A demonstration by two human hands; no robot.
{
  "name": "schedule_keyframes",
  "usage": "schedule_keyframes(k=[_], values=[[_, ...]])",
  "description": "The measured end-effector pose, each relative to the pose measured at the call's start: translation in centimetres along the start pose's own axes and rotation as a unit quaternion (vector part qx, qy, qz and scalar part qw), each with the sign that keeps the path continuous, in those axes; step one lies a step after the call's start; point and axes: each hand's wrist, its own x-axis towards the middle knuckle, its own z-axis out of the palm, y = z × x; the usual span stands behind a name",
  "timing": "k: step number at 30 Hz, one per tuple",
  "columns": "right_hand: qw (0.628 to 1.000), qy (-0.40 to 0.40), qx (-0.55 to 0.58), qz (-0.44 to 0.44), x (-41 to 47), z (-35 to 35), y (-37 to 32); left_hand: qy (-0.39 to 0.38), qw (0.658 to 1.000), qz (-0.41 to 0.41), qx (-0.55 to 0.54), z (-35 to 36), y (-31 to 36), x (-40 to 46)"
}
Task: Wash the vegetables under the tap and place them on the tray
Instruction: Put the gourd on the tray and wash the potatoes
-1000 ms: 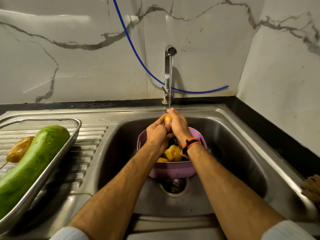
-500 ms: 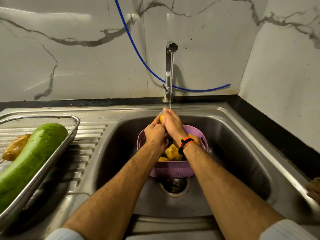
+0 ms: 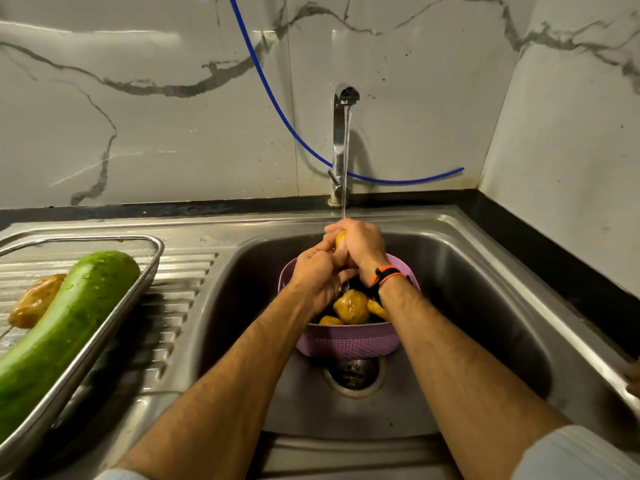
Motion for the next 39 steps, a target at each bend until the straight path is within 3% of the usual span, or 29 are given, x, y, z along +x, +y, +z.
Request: schedule_keyframes(k=[3,7,9,13,18,20,23,25,29,34,39], values=[[0.996,-0.031,0.081,-0.010,-0.1,-0.6,0.4,0.005,1.000,0.007,-0.009,0.3,0.2,0.2],[0.997,0.018,-0.019,-0.066,-0.2,0.9,0.7,0.040,0.998,0.046,0.001,0.9,-0.6,0.7],[0.998,0.035,-0.046,-0.029,-0.2,0.6,0.2,0.023,0.999,0.025,0.015,0.5,-0.5,0.7],[0.993,-0.055,0.086,0.053,-0.1,-1.0,0.2,-0.001,1.000,-0.014,0.021,-0.2,0.2,0.5],[0.998,0.014,-0.020,-0.065,0.0,1.4,1.0,0.087,0.995,0.044,0.030,1.0,-0.3,0.6],[0.999,0.027,-0.022,-0.021,0.1,1.2,0.6,0.061,0.997,0.028,0.042,0.5,-0.3,0.7],[0.996,-0.024,0.066,0.053,0.2,-0.5,0.3,0.018,0.999,-0.007,0.038,0.1,0.1,0.4],[0.996,-0.034,0.072,0.027,0.3,-0.3,0.5,0.037,0.999,0.017,0.032,0.7,0.0,0.4],[0.997,0.027,-0.040,-0.055,-0.1,1.5,0.5,0.090,0.994,0.052,0.028,1.2,-0.4,0.6],[0.996,-0.022,0.056,0.066,-0.2,-0.5,0.1,0.023,0.998,0.003,0.056,0.0,0.3,0.4],[0.997,0.035,-0.023,-0.060,-0.3,1.1,0.5,0.083,0.995,0.046,0.019,1.4,-0.2,0.4]])
